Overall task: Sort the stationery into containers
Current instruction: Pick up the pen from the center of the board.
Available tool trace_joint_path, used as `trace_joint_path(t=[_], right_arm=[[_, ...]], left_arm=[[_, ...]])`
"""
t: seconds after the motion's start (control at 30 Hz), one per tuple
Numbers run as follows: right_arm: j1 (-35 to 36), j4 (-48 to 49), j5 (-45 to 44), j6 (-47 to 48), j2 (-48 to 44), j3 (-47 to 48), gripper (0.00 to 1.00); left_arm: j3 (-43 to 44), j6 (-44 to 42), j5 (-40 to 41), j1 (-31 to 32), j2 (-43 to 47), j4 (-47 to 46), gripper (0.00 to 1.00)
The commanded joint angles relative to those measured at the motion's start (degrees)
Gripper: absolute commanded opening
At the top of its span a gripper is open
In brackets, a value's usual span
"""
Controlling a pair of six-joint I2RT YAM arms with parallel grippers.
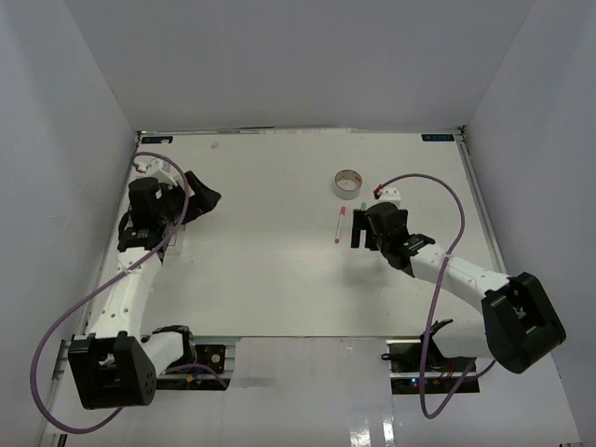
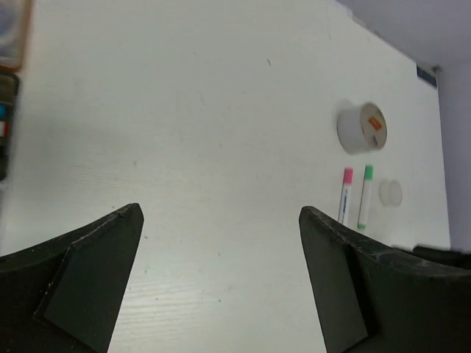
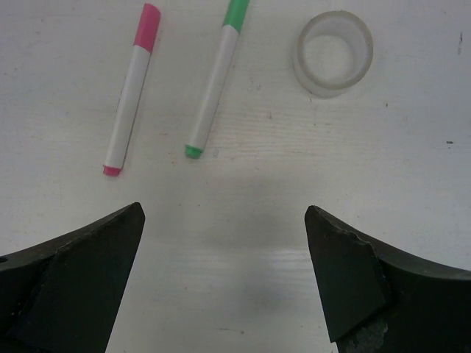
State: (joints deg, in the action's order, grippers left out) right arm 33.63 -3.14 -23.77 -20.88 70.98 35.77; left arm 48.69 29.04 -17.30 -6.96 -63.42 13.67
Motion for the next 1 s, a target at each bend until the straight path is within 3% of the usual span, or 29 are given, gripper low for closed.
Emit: trace_joint_path(t=[0.0,0.2,0.63,0.97], right_arm=[[-1.37,0.24,-2.86,-1.88,4.07,6.15,0.96],[-1.9,-0.55,-4.97,-3.11,14.78,13.61,0.89],[-3.04,-2.93,-5.23,-5.57,28.33,21.97,0.66],[-4.18,-2.93,-3.65,-7.5,33.17,21.72,0.56]], left_arm=[[-3.85,-8.64,-0.81,5.19,5.4,3.38,0.98],[-10.35,-11.02,2.79,11.09,12.43,2.76,0.98],[-11.51,-11.55,1.83,11.18,14.64,2.68,0.98],[-11.77,-11.37,-0.28,11.18,14.73,2.76,0.98]])
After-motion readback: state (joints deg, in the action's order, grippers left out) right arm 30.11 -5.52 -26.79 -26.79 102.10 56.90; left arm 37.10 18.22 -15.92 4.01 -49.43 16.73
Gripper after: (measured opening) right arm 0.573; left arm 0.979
